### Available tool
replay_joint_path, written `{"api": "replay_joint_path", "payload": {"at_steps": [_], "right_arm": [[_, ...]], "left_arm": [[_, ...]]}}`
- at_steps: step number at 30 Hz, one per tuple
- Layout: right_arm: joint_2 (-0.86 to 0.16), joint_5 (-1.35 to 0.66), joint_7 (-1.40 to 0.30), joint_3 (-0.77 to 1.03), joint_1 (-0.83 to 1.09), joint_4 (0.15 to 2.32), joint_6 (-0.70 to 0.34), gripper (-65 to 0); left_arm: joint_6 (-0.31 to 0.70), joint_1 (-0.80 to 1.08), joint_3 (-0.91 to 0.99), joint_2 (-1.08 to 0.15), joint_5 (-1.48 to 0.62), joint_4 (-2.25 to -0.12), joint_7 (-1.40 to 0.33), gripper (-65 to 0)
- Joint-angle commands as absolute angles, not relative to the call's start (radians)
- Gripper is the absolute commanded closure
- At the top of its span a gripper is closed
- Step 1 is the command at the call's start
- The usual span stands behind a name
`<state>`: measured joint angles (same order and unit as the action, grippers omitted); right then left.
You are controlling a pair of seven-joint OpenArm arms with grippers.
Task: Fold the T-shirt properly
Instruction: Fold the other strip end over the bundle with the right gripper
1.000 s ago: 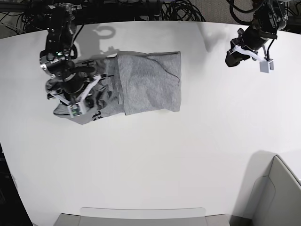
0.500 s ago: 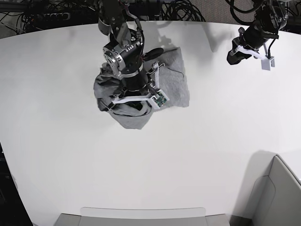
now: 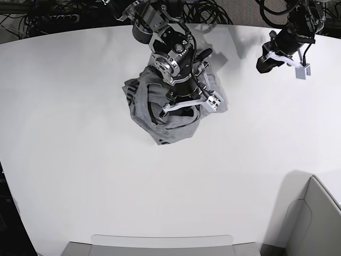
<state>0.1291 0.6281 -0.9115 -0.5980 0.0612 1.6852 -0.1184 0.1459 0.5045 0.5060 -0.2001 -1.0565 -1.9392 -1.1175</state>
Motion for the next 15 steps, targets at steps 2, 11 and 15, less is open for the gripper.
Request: {"api": "replay_joint_path", "payload": {"at_steps": [2,11,15], "right_arm": [[0.142,0.634,-0.900,-0.613,0.044,1.650,-0.113,0.0],[0.137,0.631,-0.895,-0.766,0.058,1.620,-0.117,-14.7],[0.137,0.630,-0.894,-0.809,0.070,1.662,-0.120,-17.7]], "left_arm": [[0.147,0.507,0.513,-0.209,-1.079,-1.954,-1.104,0.0],[0.147,0.478,0.513,-0.209,-1.076,-1.948,-1.104,0.0],[0.147,0.472,0.515,-0.209,-1.076,-1.903,-1.102,0.0]]}}
